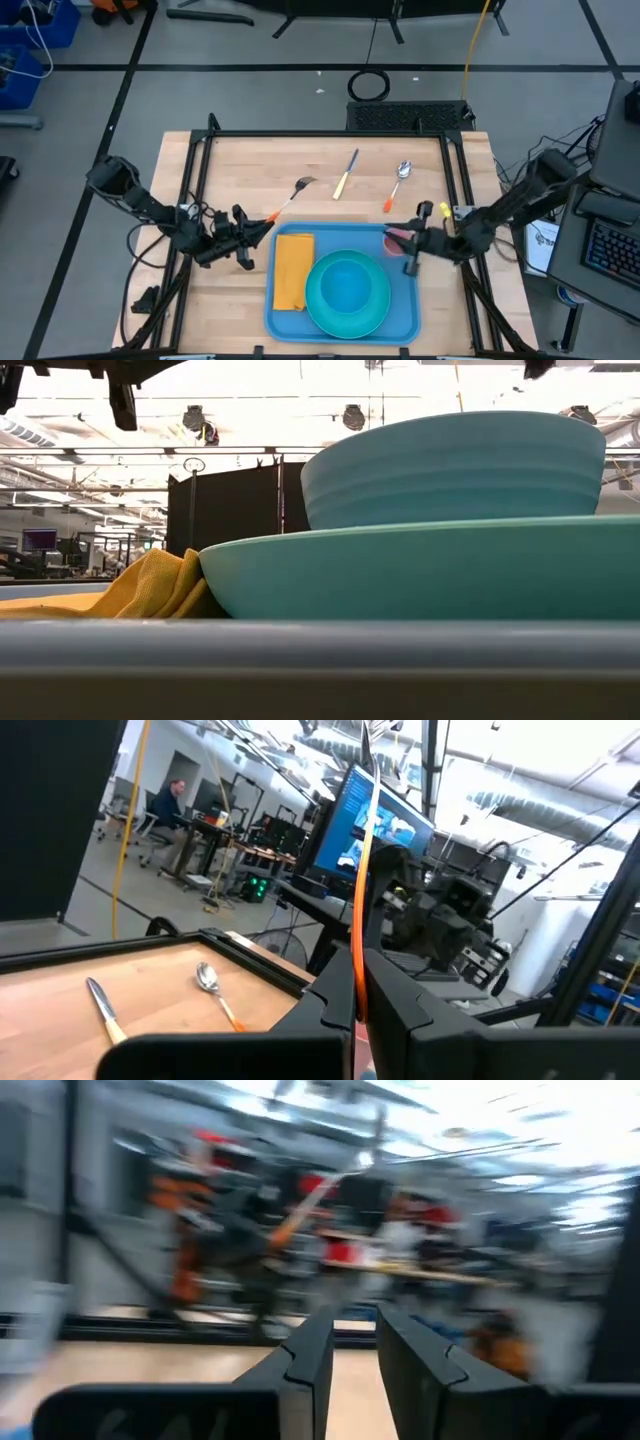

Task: Set up tray
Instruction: Put the orange fork on top of the orange napkin on the blue serving tray

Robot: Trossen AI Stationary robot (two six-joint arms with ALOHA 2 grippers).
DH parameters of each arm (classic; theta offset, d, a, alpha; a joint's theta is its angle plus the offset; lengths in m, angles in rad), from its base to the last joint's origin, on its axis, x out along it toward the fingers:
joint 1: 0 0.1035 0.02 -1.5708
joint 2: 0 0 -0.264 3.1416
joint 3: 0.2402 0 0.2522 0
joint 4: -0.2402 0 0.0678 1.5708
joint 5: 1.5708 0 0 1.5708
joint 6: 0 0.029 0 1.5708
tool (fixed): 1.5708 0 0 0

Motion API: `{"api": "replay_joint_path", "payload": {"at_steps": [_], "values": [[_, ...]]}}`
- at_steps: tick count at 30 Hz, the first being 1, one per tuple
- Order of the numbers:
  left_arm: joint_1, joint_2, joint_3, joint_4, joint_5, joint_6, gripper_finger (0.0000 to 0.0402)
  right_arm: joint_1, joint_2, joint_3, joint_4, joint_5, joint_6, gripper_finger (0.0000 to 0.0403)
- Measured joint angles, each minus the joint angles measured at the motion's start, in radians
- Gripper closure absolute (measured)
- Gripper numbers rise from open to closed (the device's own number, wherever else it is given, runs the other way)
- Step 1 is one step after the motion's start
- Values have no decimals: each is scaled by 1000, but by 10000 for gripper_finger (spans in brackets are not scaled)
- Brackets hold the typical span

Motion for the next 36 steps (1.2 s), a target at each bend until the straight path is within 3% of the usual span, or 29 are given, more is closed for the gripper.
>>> {"api": "replay_joint_path", "payload": {"at_steps": [4,9,12,16,20,25,36], "values": [[0,0,0,0,0,-2,394,-48,-232,-123,-212,-173,303,330],[0,0,0,0,-2,0,394,-69,-407,-299,-186,-77,384,330],[1,0,0,1,-6,-6,394,-70,-463,-397,-124,-95,470,330],[1,0,0,-2,-20,-27,394,-75,-526,-395,-234,-168,437,330],[1,0,0,-7,-20,-26,394,-110,-580,-396,-223,-320,458,330],[3,0,0,-14,-21,-34,394,-144,-669,-397,-384,-486,452,330],[2,0,0,-5,-20,-54,394,-145,-693,-398,-640,-492,501,330]]}}
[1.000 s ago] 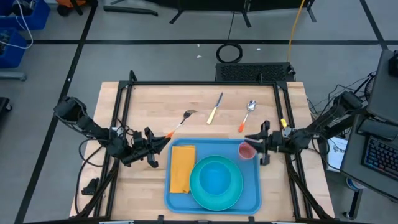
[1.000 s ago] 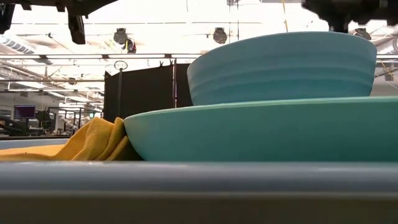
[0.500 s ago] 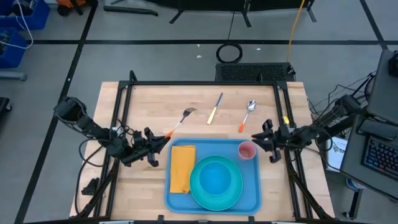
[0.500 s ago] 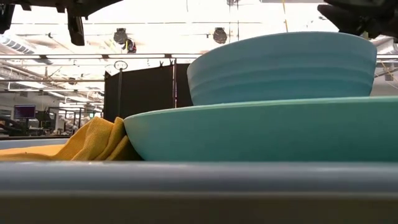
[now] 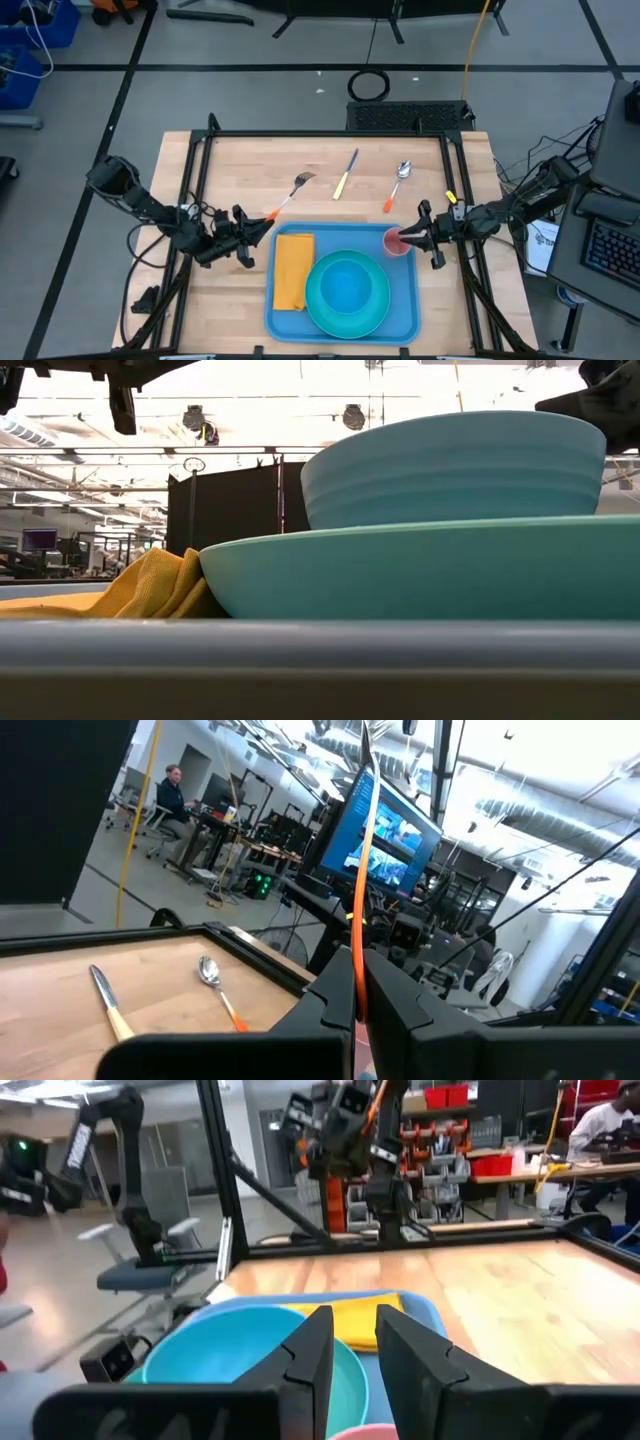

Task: Set up tray
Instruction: Put the orange fork on top of the orange napkin on the blue serving tray

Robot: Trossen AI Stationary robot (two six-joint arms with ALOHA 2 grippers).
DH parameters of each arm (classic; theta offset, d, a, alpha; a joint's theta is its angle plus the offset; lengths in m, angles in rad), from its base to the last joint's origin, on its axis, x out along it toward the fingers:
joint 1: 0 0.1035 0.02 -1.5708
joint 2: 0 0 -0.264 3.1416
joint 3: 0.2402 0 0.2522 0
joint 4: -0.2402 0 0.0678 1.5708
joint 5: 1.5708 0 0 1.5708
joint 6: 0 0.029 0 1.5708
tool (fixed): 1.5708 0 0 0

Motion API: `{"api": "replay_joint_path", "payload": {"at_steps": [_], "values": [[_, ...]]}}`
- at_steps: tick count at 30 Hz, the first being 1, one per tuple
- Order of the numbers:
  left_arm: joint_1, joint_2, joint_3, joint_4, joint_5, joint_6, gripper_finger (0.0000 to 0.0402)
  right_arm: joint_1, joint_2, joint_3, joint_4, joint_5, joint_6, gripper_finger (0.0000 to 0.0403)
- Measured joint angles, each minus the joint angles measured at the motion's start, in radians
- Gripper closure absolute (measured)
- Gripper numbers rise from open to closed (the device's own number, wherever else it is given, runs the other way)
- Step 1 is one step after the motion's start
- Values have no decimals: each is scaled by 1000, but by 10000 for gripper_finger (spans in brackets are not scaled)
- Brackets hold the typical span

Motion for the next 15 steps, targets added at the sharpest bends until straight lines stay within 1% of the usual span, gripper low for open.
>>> {"api": "replay_joint_path", "payload": {"at_steps": [9,15], "values": [[-1,0,0,4,5,-3,394,0,0,-1,1,-3,0,330],[-26,17,0,19,9,-15,394,0,0,-2,29,2,20,330]]}}
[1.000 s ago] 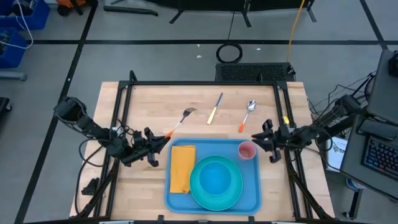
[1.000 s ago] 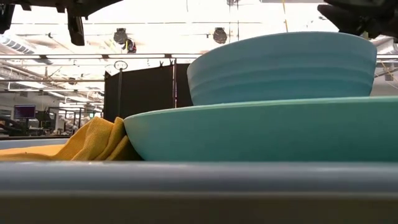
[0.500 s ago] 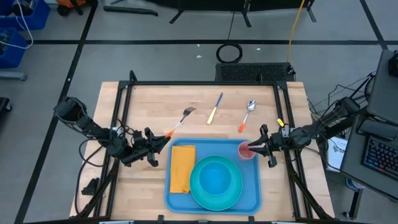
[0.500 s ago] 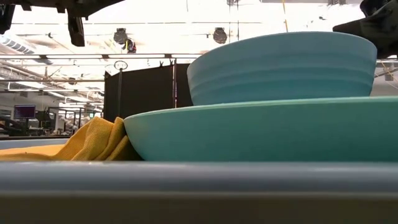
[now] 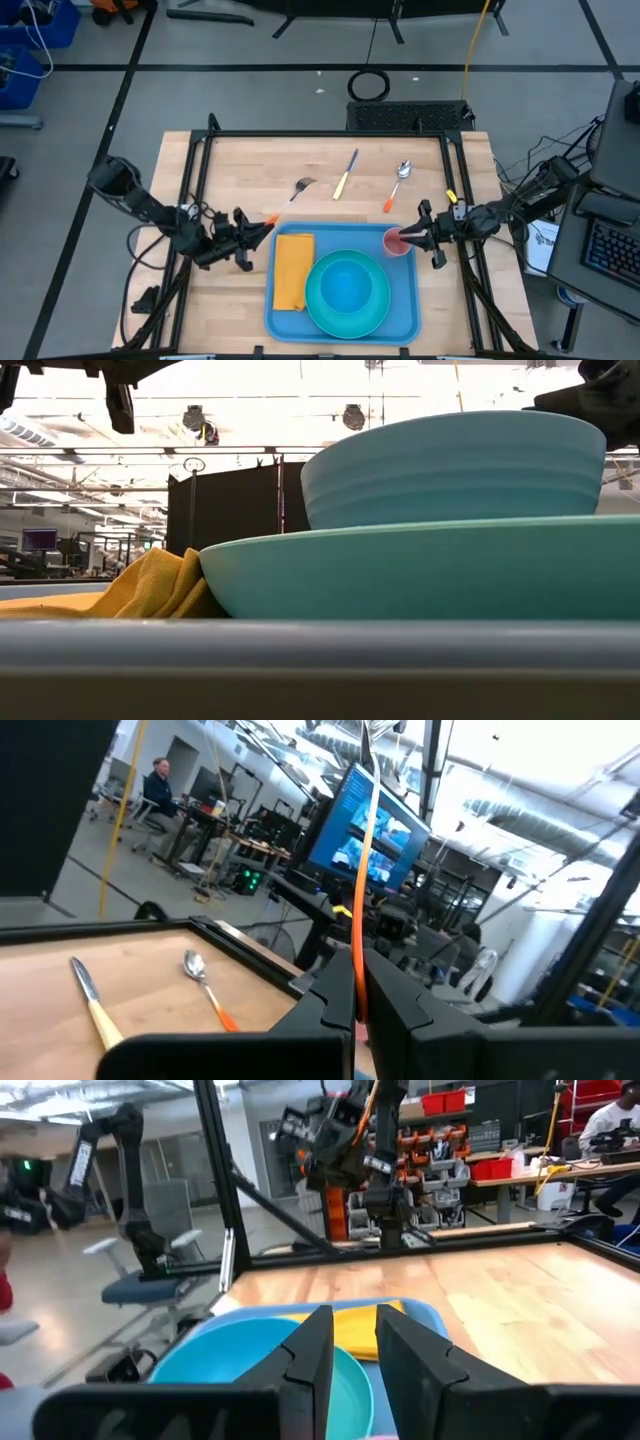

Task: Set up tray
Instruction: Put the orange fork on top of the orange napkin on the blue serving tray

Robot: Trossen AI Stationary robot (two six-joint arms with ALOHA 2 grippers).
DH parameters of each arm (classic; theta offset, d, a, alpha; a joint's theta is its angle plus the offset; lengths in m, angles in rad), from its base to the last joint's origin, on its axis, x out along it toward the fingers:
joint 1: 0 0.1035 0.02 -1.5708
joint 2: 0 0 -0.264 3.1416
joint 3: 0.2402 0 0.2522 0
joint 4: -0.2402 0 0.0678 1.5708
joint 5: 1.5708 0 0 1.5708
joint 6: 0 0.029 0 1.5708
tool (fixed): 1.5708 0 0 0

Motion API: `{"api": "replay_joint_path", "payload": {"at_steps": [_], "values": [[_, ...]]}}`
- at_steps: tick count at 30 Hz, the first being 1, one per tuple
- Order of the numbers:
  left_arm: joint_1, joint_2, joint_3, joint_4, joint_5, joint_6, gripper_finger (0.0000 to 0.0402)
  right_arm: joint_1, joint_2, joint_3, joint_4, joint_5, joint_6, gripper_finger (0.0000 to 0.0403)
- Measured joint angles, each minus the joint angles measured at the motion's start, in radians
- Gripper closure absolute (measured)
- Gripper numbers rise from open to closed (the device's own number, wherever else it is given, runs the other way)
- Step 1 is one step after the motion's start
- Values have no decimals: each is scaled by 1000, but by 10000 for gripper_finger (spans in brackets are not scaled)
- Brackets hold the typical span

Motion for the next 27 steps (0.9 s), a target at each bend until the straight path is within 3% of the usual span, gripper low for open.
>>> {"api": "replay_joint_path", "payload": {"at_steps": [10,16,22,27], "values": [[-60,156,50,69,-6,-102,394,0,0,0,10,-4,5,330],[-101,293,172,116,-37,-38,394,0,0,0,10,-4,5,330],[-164,408,250,135,-191,-27,394,0,0,0,10,-4,5,330],[-204,481,256,143,-312,-183,394,0,0,0,9,-4,5,330]]}}
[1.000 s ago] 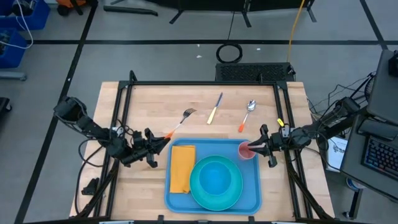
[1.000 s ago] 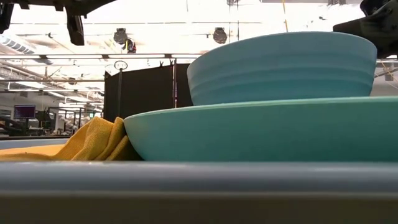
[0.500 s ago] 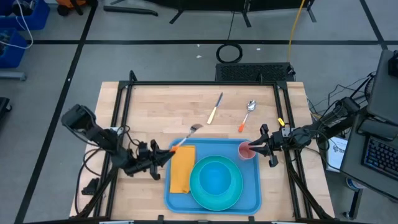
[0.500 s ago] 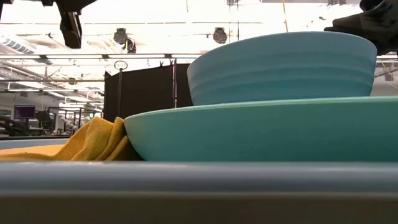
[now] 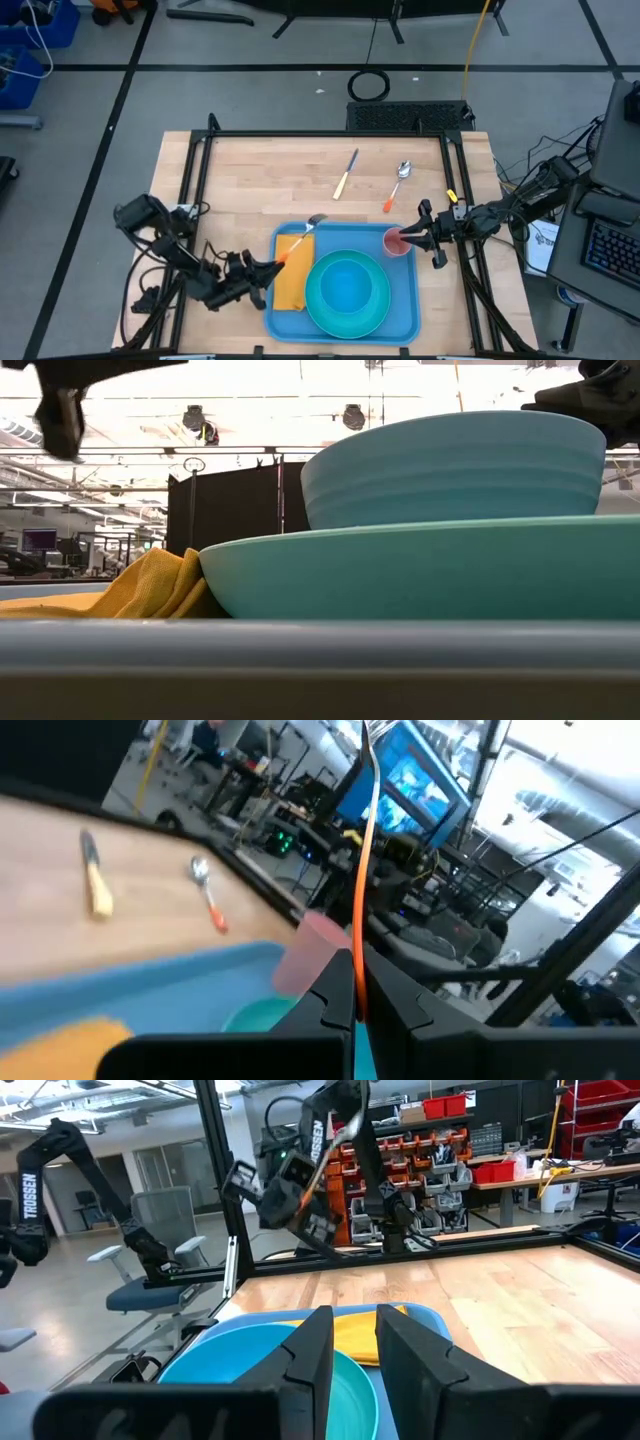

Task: Set up tray
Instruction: Put the orange fork on top of the orange napkin on the blue serving tray

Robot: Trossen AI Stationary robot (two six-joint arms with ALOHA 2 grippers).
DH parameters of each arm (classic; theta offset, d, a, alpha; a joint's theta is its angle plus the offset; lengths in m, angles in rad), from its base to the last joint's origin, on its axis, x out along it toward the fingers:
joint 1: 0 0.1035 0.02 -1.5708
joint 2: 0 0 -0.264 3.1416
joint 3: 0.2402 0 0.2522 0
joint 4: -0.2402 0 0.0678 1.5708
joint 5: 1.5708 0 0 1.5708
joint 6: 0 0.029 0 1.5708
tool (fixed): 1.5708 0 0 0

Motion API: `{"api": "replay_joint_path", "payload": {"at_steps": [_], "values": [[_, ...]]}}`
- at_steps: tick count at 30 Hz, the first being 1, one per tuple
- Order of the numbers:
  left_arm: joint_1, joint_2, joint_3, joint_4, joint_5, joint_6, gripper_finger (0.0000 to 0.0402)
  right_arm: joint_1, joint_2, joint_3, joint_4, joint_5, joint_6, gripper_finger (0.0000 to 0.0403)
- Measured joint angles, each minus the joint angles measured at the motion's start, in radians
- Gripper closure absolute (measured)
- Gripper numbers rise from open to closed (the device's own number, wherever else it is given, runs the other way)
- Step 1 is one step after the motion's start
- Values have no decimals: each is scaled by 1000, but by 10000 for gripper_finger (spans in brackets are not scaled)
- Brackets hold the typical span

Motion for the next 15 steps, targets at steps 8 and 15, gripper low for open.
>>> {"api": "replay_joint_path", "payload": {"at_steps": [8,15], "values": [[-34,126,109,0,-169,-206,394,0,0,0,0,0,0,330],[-48,209,208,-3,-240,-333,394,0,0,0,0,0,0,330]]}}
